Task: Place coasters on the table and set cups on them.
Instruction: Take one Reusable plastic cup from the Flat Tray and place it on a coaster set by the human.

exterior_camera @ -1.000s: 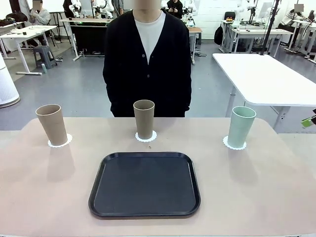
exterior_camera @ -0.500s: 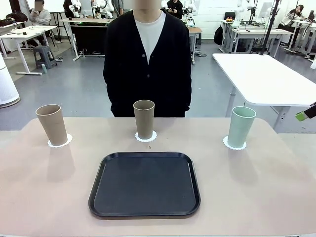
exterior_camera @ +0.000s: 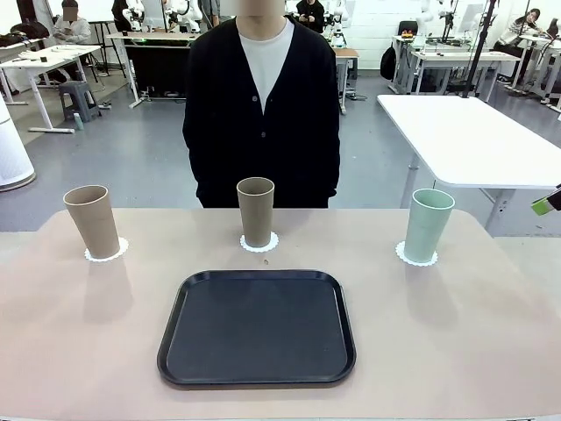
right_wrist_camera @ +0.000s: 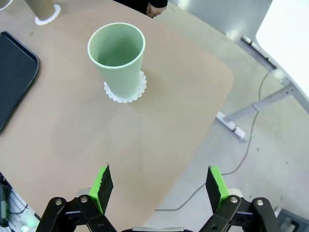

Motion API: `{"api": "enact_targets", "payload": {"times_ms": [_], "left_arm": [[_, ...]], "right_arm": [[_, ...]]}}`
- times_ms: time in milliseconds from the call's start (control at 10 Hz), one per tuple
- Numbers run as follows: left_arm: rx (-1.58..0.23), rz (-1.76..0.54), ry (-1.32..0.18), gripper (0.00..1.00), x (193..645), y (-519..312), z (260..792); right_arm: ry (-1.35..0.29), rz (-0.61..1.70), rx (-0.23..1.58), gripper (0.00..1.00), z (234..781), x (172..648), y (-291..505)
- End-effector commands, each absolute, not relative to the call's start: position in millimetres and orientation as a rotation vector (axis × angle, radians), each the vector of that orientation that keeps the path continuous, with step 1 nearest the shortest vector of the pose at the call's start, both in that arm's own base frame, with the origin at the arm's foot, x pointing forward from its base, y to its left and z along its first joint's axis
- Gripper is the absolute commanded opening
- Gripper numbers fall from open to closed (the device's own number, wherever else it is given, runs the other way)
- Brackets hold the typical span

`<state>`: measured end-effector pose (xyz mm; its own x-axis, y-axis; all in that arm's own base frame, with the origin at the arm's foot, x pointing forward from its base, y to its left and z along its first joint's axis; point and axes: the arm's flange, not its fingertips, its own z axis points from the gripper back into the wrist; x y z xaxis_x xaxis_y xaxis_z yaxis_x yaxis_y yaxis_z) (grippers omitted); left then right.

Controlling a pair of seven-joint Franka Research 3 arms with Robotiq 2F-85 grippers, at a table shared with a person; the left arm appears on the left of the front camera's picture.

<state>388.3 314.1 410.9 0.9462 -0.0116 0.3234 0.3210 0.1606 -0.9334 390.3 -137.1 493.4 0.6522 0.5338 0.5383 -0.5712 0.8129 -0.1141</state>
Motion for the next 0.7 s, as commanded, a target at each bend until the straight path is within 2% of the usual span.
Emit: {"api": "enact_targets", "payload": {"times_ms": [0,600], "left_arm": [[-1.387,-0.229,-0.255,1.00,387.8,314.7,412.5],[-1.387,-0.229,-0.255,1.00,387.8,314.7,412.5]], "right_arm": [[-0.579,0.608,0.055,1.00,494.5,390.2,-133.1],[-0.579,0.608,0.055,1.00,494.5,390.2,-133.1]]}}
